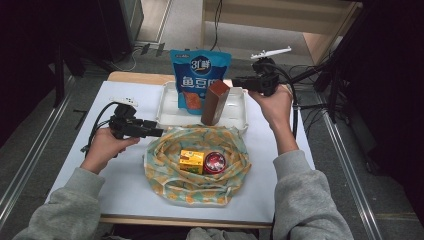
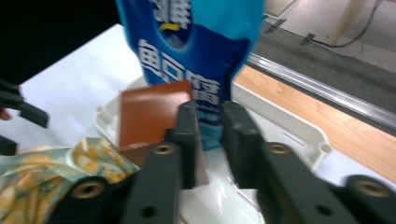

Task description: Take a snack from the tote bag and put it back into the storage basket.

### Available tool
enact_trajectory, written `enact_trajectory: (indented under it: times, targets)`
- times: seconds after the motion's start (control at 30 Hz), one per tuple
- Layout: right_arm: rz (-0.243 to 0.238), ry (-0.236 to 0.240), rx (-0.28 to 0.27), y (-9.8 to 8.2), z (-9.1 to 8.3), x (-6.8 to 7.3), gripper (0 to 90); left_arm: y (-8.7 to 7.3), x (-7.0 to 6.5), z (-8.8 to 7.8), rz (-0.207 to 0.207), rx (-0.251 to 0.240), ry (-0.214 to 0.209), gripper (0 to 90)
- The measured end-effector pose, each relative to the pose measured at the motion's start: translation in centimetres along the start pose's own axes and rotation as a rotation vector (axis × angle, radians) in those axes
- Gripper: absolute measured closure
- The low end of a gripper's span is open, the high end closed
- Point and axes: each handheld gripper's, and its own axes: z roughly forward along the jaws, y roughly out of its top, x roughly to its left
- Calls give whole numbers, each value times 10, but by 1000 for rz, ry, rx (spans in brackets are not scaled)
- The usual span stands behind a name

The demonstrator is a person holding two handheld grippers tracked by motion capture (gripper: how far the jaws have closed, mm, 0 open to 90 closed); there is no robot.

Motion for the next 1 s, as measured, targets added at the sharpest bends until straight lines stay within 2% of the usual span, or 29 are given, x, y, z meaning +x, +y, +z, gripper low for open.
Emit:
enact_trajectory:
  times: [0.1, 0.3, 0.4, 0.5, 0.67, 1.0]
  targets:
    - [8, -23, 11, -6, 6, -6, 897, 0, 0, 0, 0, -4, -1, 421]
    - [36, -17, 60, -22, 29, -14, 900, 0, 0, -1, 3, -9, -3, 424]
    - [47, 2, 57, -28, 38, -16, 900, 0, 0, -1, 5, -7, -1, 424]
    - [47, 1, 73, -31, 44, -16, 900, 0, 0, -1, 4, -6, -2, 424]
    - [30, 5, 94, -33, 48, -12, 900, -1, 0, 0, 4, -3, -2, 425]
    - [-2, 16, 98, -33, 47, -3, 900, -1, 0, 0, 4, 0, -3, 425]
